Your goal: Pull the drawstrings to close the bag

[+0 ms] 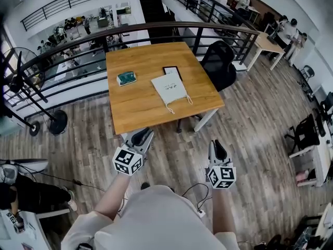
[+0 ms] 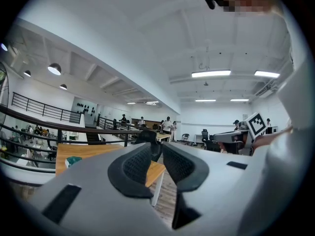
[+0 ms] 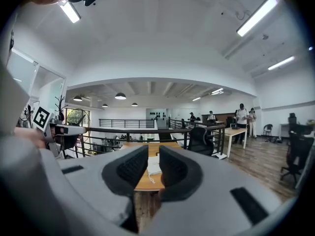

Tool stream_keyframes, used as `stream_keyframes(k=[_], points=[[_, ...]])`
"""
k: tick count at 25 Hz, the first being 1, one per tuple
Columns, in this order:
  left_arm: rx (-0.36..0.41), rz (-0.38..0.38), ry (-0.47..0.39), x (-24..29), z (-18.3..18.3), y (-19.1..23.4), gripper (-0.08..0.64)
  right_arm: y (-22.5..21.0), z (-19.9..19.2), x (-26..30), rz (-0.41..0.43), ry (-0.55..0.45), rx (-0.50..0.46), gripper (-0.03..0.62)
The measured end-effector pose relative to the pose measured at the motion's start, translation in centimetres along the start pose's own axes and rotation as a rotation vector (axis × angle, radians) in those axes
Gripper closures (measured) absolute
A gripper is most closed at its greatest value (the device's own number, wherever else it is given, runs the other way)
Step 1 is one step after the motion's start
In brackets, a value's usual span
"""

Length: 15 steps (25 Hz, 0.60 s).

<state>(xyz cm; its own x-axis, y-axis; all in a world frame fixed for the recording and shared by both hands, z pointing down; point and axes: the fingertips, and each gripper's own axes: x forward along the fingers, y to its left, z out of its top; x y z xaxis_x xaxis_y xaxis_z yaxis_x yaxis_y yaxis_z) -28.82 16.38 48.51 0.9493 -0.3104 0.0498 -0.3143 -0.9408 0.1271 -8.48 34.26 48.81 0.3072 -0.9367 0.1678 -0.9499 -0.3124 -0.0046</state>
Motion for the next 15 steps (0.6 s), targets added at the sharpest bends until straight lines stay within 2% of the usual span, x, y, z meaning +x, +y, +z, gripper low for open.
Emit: stream_keyframes(k=[4,15], points=[[-0.013,0.006,0.004,0.0,-0.1,0.2,0.433,0.0,-0.1,-0.1,-0.012,0.007,0.006,0.505],[-0.024,-0.025,0.026,-1.1,-0.9,0.8,0.417,1.8,-0.9,-0.3,-0.029,0.036,-0.003,0.503]])
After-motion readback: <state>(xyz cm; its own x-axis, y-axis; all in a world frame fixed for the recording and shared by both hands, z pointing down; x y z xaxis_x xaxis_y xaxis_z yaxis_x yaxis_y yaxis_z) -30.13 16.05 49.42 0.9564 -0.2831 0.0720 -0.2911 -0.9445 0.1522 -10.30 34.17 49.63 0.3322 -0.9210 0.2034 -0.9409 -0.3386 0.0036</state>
